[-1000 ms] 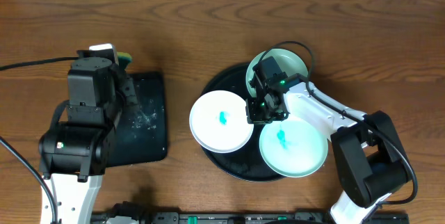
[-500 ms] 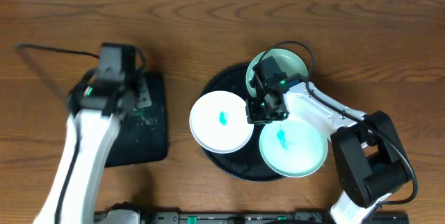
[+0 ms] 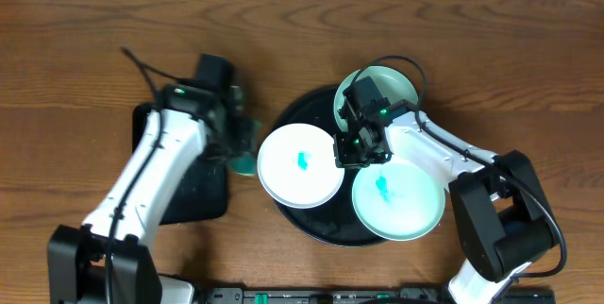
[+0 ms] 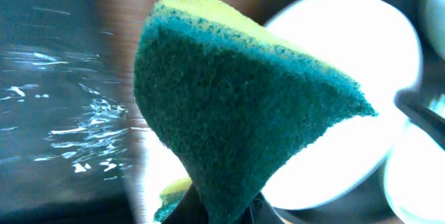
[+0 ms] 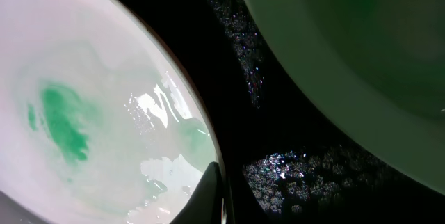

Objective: Clean dirty plates on tray and stack at the side
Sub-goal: 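Lift the sponge with the left gripper toward the white plate, then scrub the white plate with the sponge in the left gripper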

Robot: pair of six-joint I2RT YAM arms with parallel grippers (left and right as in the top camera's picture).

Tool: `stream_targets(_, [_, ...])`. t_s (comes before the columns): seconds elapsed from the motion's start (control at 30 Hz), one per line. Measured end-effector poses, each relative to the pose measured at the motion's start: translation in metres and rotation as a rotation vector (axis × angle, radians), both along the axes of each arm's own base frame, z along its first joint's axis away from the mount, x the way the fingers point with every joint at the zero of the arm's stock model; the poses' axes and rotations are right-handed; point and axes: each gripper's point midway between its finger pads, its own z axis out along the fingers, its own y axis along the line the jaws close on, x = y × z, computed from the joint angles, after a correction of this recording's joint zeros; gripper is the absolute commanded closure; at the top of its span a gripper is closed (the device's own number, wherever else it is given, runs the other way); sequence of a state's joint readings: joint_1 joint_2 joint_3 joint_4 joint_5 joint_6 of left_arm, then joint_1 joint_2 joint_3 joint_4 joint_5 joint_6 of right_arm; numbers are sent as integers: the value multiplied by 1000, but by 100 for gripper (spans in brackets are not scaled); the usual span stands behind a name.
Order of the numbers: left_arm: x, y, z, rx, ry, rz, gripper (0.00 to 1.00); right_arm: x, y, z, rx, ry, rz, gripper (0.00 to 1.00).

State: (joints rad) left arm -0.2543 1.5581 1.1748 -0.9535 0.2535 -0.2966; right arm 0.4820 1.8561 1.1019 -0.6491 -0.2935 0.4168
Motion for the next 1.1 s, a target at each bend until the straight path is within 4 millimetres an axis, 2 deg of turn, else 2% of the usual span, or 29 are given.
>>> stream_targets(0.07, [-9, -35, 5, -71, 2, -70, 93, 0, 0, 0, 0, 0, 0, 99])
stream_targets(0.17, [-18, -70, 7, -128, -1, -125, 93, 0, 0, 0, 0, 0, 0, 99])
stream_targets(0.3, [-22, -100, -3, -162, 26, -129, 93, 0, 0, 0, 0, 0, 0, 99])
stream_targets(0.4, [-23, -99, -23, -122, 91, -75, 93, 0, 0, 0, 0, 0, 0, 99])
stream_targets(0.53, [-27, -81, -65, -10, 217, 25, 93, 0, 0, 0, 0, 0, 0, 99])
stream_targets(0.6, [-30, -76, -79, 19, 271, 60, 93, 0, 0, 0, 1, 1, 0, 99])
stream_targets(0.9, [-29, -88, -83, -29, 339, 84, 93, 1, -1, 0, -3, -2, -1, 99])
stream_targets(1.1, [-25, -125, -83, -181, 323, 11, 93, 1, -2, 0, -10, -6, -2, 99])
